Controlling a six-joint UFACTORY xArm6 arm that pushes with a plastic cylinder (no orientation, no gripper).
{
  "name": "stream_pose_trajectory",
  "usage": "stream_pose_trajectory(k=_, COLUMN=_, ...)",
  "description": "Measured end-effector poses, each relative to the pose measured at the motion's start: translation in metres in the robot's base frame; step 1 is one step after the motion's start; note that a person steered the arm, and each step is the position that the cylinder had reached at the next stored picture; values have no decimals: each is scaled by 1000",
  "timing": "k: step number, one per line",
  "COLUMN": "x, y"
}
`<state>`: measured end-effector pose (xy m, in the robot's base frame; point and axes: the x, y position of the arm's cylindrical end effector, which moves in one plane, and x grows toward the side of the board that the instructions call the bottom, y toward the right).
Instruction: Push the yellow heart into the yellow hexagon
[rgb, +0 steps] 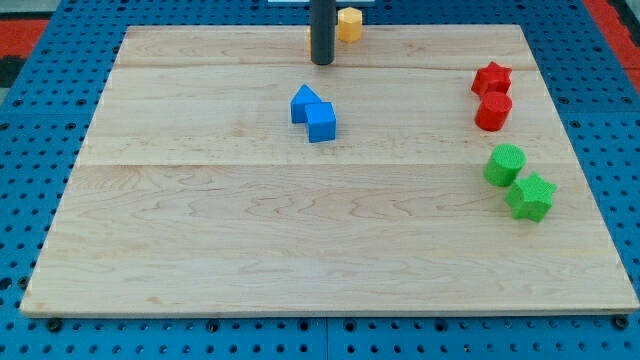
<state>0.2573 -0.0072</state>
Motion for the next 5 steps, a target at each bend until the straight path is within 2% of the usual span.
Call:
stream_pose_trajectory(k=2, x=-21, y=-45)
stream_pose_trajectory(k=4, x=-26, y=26)
stream_pose_trajectory(k=5, x=-13, y=41)
